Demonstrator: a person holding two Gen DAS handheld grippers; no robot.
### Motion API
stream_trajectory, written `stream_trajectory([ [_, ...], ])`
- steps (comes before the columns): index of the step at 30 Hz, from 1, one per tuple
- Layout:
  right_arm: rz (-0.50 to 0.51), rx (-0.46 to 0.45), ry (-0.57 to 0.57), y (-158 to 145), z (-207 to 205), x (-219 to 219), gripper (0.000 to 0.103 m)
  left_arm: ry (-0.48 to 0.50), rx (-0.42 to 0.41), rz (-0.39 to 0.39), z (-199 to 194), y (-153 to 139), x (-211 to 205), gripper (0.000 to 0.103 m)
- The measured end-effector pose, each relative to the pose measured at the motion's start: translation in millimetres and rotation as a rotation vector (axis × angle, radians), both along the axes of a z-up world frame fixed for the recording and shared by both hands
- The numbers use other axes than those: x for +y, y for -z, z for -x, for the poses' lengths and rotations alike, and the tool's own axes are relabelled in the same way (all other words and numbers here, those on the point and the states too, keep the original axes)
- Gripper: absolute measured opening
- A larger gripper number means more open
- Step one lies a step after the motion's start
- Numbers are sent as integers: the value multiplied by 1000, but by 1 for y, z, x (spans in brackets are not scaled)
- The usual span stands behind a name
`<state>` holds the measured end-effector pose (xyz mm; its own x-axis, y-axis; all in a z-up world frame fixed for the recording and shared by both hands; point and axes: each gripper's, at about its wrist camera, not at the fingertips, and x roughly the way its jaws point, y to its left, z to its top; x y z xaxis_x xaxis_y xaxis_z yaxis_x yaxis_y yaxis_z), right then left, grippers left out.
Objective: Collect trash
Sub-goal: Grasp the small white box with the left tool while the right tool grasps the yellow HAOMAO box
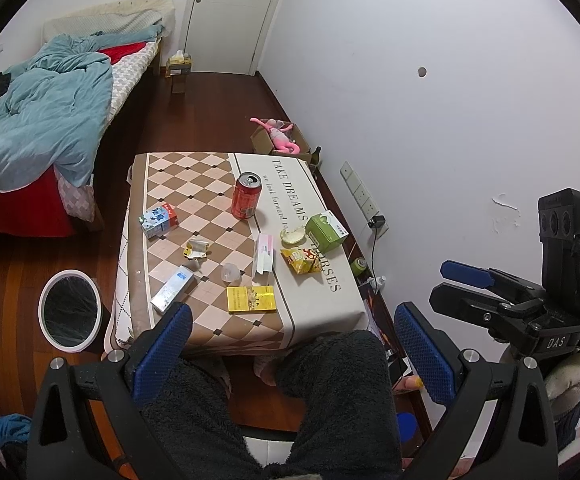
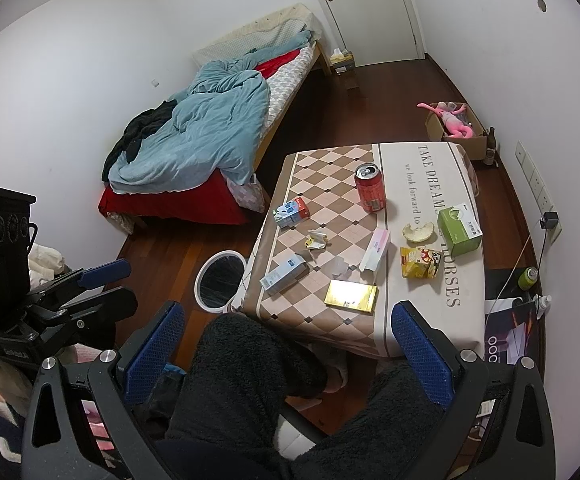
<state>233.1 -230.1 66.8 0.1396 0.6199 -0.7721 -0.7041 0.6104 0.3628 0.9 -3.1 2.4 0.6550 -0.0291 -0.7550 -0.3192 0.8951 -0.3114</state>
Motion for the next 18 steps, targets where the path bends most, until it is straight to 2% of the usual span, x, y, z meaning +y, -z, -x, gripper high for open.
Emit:
stream_trajectory([
  [3,-2,4,2,3,0,3,103,-57,27,-57,-7,10,4,103],
  [5,0,2,9,2,-2,0,103,-142,71,-165,-15,26,13,103],
  [6,7,7,34,9,-6,7,103,-208,112,-242,-21,42,22,103],
  [9,54,-2,48,19,-13,18,103,-321,228,-358,-36,93,47,103],
  [12,189,-34,51,64,-30,44,103,-363,344,-389,-46,146,73,103],
  [16,391,-44,-31,150,-55,87,102,-383,464,-371,-61,210,97,103],
  [18,465,-17,-88,194,-67,110,95,-385,498,-370,-65,226,102,103],
])
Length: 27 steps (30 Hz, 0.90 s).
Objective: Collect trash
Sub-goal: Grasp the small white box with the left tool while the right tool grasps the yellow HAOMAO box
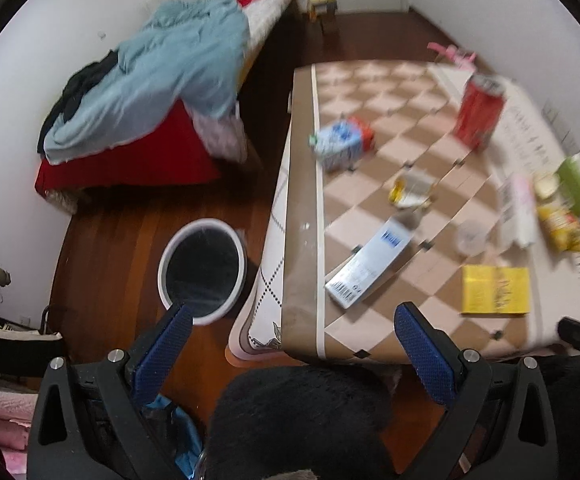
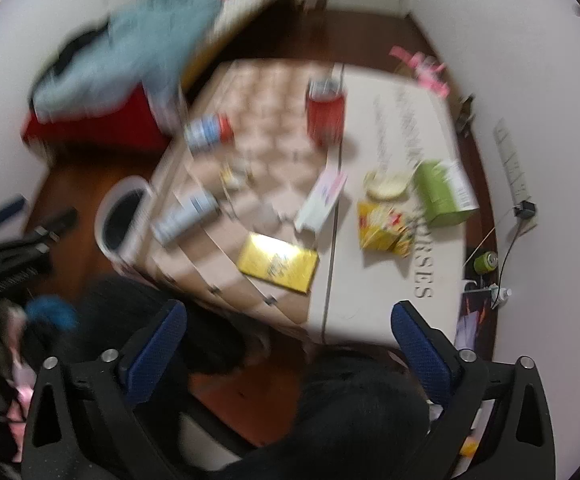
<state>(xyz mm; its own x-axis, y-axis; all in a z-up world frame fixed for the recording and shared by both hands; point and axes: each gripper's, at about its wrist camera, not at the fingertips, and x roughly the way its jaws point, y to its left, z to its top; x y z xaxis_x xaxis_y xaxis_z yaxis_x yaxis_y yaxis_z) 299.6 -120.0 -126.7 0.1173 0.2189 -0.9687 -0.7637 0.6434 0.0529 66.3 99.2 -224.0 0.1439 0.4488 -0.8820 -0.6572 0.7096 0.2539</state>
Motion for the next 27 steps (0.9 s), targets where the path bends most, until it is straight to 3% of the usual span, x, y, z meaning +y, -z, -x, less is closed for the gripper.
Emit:
stream_trajectory([
  [2,76,38,-58,43,-11,23,80,0,31,5,-7,18,6,103],
  [6,232,85,-222,119,-17,63,80,20,78,10,-22,36,13,103],
  [9,323,97,-342,158,-15,85,80,38,114,28,-33,55,21,103],
  [12,393,73,-415,183,-15,99,80,46,129,44,-37,65,28,103],
  [14,414,35,-467,194,-14,107,87,48,133,55,-38,71,32,103],
  [16,404,63,-501,199,-12,111,88,53,139,59,-38,74,35,103],
  [21,386,124,-458,213,-21,106,86,71,132,69,-41,77,38,103],
  [23,375,127,-414,201,-29,104,79,93,129,87,-44,78,38,103],
  [27,301,225,-152,196,-50,78,74,212,142,101,-62,83,33,103],
])
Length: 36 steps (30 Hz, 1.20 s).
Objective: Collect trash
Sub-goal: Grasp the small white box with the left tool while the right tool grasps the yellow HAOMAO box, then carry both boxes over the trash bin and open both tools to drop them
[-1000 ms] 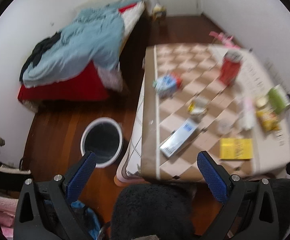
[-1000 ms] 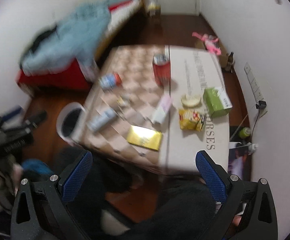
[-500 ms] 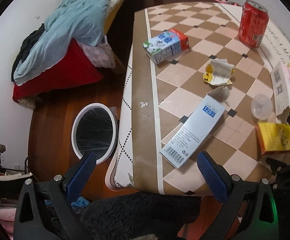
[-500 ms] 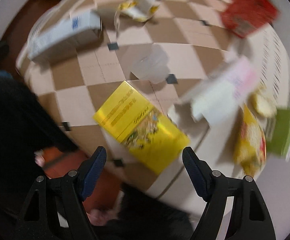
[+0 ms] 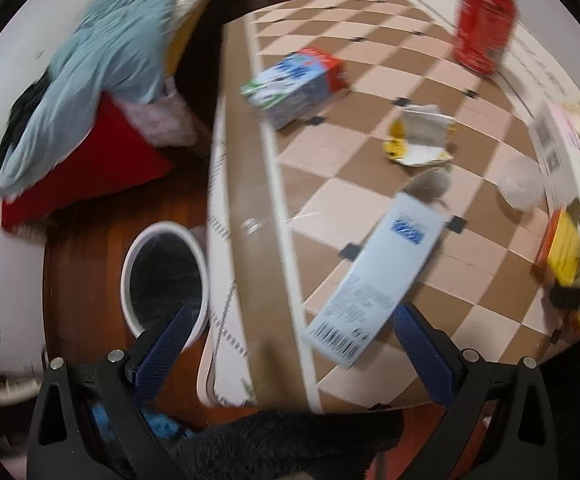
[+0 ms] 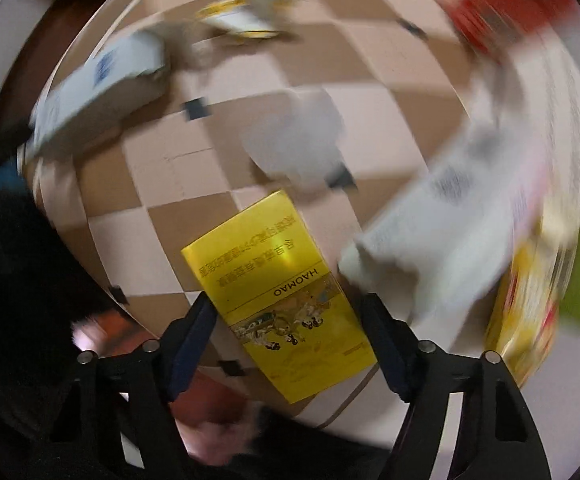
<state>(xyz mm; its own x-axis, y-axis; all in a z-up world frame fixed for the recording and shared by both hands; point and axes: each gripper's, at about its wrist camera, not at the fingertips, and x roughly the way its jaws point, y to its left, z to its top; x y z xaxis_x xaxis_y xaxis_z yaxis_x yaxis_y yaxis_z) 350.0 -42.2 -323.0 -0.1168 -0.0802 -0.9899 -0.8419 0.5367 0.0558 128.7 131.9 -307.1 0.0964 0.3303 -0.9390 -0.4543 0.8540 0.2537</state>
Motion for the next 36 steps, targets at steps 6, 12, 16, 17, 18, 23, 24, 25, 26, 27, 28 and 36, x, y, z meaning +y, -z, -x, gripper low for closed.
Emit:
stream_trajectory([
  [6,-86,-3,383,-4,-19,-58,76,182,79,58,-30,27,-7,95],
  [12,-50,-40,308,13,-3,-56,81,190,95,94,-40,35,-3,37],
  [16,-41,-75,259,23,13,-39,80,125,65,141,-37,32,2,33],
  [17,-35,-88,249,26,22,-22,80,104,57,157,-34,32,5,32],
  [18,-26,-105,241,26,26,-15,80,73,51,174,-31,31,8,32],
  [23,-60,-110,296,29,49,-2,67,1,34,241,-23,32,11,32],
  [24,-74,-81,320,31,51,-4,67,3,39,239,-25,34,11,32],
  [25,-84,-54,335,33,54,-4,67,11,50,232,-27,37,10,32],
  [26,-79,-50,329,35,57,-2,67,18,60,228,-26,39,7,33],
  [27,-66,-62,309,39,63,2,67,17,54,217,-28,40,8,34],
  [28,-59,-69,302,39,65,6,67,19,58,212,-29,40,9,34],
  [36,-6,-138,246,47,116,44,68,-5,23,178,-19,37,4,30],
])
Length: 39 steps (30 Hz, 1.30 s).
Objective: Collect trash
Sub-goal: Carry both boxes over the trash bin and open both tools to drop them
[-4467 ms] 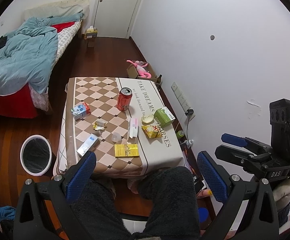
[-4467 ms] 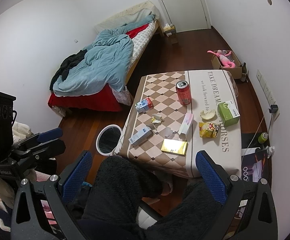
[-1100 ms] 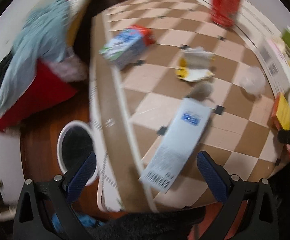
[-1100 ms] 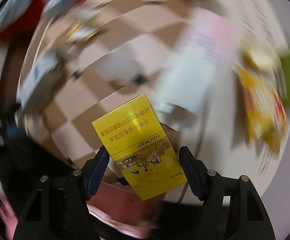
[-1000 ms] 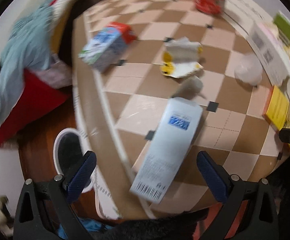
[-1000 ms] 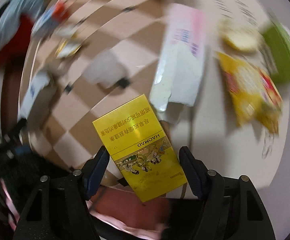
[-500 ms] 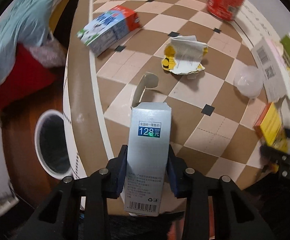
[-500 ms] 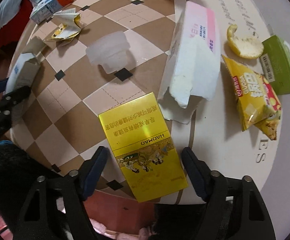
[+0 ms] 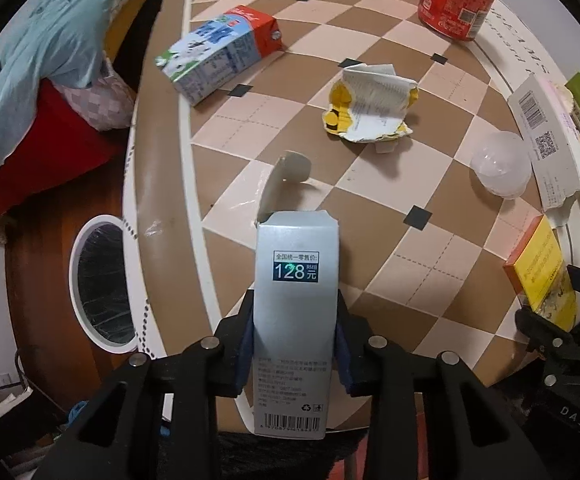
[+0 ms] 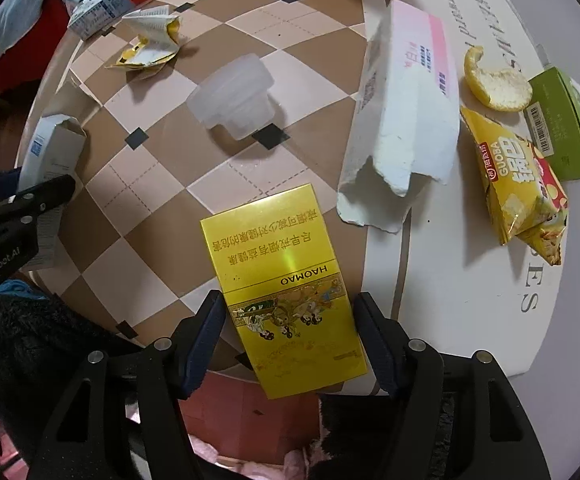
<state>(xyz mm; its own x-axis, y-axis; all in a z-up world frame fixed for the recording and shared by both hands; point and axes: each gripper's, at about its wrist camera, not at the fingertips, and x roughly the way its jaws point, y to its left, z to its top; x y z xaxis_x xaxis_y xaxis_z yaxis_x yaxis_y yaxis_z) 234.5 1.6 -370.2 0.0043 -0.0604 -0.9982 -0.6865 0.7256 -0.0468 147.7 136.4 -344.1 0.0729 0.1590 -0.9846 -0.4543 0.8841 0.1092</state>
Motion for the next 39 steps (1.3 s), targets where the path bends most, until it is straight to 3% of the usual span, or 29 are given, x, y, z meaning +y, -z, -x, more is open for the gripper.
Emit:
stream_trajectory([
  [6,-30,-32,36,-13,31,-9,64,-62,-84,-43,16,-30,-1,30],
  [13,-172,-69,71,-62,69,5,64,-156,-281,-112,55,-120,36,30],
  [18,-326,-95,24,-113,103,59,64,-251,-367,-169,100,-173,87,30],
  [19,-346,-94,9,-126,91,69,64,-283,-380,-179,114,-184,104,30],
  [20,-371,-91,-9,-141,78,86,64,-301,-386,-183,121,-187,117,30],
  [24,-455,-58,-101,-176,91,154,64,-413,-405,-193,166,-197,171,30],
  [29,-487,1,-211,-182,113,247,63,-577,-404,-99,216,-159,237,30],
  [31,-481,39,-231,-171,117,276,63,-640,-391,-4,232,-127,266,30],
  [37,-398,162,-245,-84,136,347,63,-792,-359,251,252,-26,324,30],
  [39,-364,195,-245,-54,141,365,63,-811,-346,301,251,-9,333,31],
])
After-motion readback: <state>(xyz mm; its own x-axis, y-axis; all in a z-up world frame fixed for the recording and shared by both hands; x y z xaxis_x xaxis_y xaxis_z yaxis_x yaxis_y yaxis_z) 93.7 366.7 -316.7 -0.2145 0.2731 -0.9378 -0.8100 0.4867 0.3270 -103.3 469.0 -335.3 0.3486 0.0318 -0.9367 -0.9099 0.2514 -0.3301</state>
